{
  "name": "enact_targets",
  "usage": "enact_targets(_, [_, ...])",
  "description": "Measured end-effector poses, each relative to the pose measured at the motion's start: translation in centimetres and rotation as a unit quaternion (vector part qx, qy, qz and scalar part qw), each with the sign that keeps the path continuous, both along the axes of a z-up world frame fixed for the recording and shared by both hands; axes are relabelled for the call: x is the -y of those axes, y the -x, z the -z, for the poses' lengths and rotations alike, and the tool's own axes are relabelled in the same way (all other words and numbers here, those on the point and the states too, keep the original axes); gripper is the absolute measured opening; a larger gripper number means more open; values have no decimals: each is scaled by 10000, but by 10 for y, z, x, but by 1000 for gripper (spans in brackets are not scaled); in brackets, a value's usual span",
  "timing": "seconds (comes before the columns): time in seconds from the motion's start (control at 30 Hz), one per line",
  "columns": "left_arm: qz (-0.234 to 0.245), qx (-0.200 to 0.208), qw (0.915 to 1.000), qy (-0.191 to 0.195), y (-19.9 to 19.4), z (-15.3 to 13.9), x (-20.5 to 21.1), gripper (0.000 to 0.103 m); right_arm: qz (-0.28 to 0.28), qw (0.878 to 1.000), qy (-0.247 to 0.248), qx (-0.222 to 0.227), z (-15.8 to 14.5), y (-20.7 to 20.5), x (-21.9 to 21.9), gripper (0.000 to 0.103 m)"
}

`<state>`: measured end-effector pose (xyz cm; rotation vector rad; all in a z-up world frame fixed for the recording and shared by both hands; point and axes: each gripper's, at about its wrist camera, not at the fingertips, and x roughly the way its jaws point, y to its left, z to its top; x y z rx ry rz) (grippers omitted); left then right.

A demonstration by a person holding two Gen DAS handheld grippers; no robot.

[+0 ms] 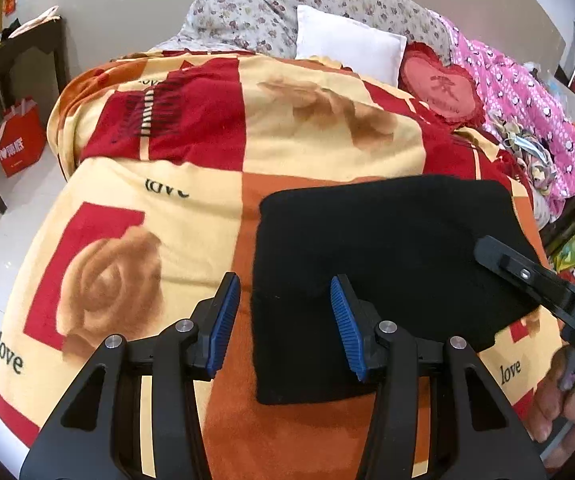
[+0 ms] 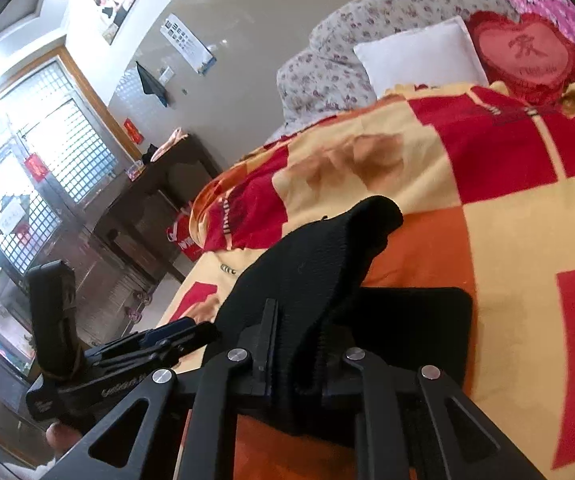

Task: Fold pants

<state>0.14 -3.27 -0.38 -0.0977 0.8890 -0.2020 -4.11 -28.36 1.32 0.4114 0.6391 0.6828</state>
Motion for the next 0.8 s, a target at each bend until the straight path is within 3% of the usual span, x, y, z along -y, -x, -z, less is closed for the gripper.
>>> enact_targets(0.17, [28,-81,9999,-80,-6,4,8,47,180,9997,125,-105,5,8,20,14])
enact_targets(0.33, [228,-220,9989,-357,-11,22,26,47,340,9945,518,-846,47,-9,29,20])
enact_targets(0.4, [250,-206,9986,-425,-11,20,27,47,496,9942,491,-814,42,-6,37,23])
enact_targets(0.5, [220,-91,9985,-487,-13,10,25,47,857,9916,889,-387,17,3,44,24])
enact_targets(0.6, [162,10,9985,-520,-19,5,27,47,747,9943,762,-32,-2,8,42,24])
enact_targets(0.8, [119,-42,9977,-670,-38,14,39,47,473,9905,1286,-123,12,-16,5,24])
